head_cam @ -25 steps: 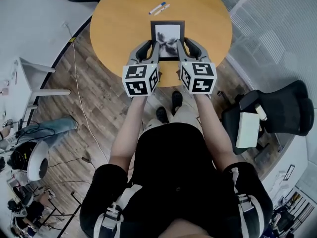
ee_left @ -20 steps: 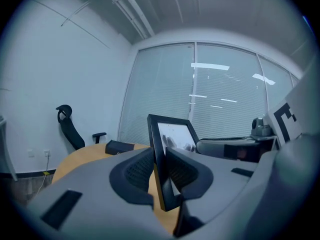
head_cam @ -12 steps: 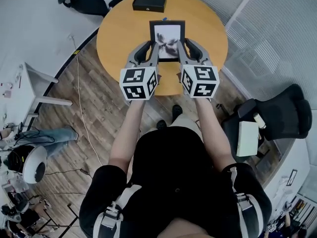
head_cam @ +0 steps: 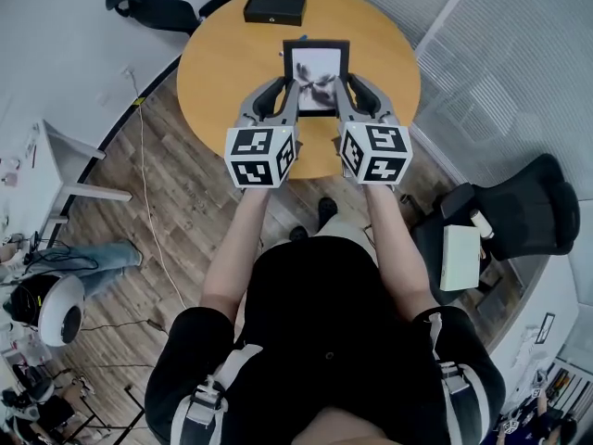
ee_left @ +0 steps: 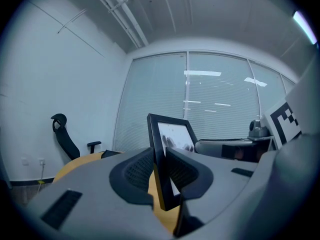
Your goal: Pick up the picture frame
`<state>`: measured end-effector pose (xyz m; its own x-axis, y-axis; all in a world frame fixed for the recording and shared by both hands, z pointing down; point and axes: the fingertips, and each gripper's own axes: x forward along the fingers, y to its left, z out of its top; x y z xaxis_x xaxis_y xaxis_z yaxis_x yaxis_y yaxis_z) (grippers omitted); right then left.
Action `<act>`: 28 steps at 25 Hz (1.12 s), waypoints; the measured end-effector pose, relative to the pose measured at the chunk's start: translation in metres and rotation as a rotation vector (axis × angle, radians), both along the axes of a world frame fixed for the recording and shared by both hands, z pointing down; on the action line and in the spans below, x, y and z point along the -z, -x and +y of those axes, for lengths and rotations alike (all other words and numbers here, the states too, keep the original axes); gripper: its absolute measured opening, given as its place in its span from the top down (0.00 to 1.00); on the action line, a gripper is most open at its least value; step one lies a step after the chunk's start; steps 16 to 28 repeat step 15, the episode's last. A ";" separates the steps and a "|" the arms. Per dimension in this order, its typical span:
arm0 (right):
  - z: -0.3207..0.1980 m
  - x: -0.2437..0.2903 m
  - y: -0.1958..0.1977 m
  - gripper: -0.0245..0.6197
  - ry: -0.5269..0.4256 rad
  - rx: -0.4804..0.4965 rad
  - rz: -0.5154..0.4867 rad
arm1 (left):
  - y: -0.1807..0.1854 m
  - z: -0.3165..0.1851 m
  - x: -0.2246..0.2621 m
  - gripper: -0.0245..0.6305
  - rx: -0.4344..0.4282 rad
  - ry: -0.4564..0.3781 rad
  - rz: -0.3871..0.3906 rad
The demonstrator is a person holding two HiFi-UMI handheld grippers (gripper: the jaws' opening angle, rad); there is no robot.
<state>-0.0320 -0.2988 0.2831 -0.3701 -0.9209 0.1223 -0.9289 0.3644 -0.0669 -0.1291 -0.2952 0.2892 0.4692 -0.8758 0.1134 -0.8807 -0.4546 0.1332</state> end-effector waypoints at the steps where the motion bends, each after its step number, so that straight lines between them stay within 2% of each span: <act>1: 0.001 -0.001 -0.001 0.83 0.003 -0.001 -0.001 | -0.001 0.001 -0.001 0.83 -0.004 0.002 0.002; 28: 0.000 -0.009 -0.005 0.83 0.031 -0.014 -0.012 | -0.005 0.000 -0.009 0.83 -0.039 0.024 0.011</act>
